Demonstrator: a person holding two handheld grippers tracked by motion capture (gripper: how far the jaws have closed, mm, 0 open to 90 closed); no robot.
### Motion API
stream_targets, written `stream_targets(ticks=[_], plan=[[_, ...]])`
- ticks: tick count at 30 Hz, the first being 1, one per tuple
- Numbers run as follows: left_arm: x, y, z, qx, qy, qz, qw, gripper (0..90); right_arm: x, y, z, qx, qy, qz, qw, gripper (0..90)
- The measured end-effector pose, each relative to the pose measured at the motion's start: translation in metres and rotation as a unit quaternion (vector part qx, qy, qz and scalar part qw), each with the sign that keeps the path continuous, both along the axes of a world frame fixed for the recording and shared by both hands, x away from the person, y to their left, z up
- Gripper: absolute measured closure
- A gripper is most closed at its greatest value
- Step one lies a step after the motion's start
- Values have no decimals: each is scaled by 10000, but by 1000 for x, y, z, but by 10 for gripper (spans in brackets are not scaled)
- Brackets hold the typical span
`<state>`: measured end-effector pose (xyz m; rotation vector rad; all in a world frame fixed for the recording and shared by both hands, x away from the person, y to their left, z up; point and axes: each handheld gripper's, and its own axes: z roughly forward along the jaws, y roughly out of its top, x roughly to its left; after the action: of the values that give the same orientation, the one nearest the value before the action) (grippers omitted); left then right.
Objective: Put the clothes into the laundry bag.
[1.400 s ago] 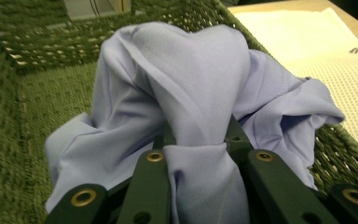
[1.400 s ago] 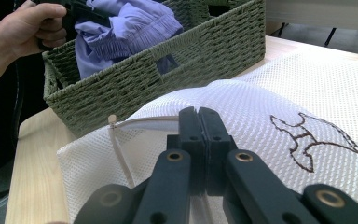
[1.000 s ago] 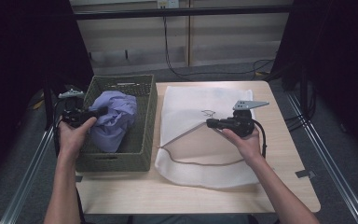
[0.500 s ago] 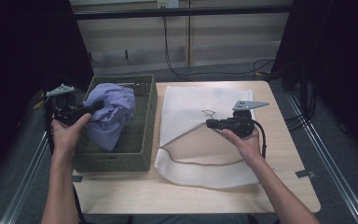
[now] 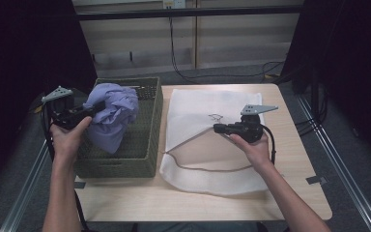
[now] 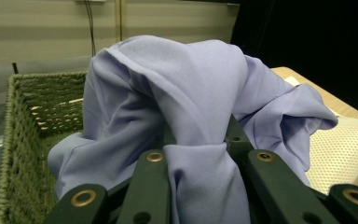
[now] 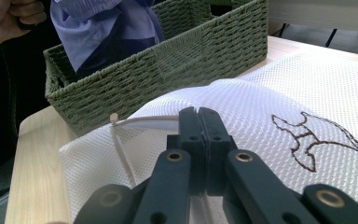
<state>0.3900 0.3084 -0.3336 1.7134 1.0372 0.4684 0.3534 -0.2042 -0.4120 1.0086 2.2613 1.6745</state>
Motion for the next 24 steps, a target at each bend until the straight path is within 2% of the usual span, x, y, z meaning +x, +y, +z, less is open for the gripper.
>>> stream_targets(ticks=[13, 24], plan=[[-7, 1, 11, -156, -279, 5, 9995, 776, -1, -2, 2, 30, -14, -17, 10000, 900], [-17, 0, 23, -297, -581, -6, 9979, 776, -1, -2, 2, 20, -19, -17, 10000, 900]])
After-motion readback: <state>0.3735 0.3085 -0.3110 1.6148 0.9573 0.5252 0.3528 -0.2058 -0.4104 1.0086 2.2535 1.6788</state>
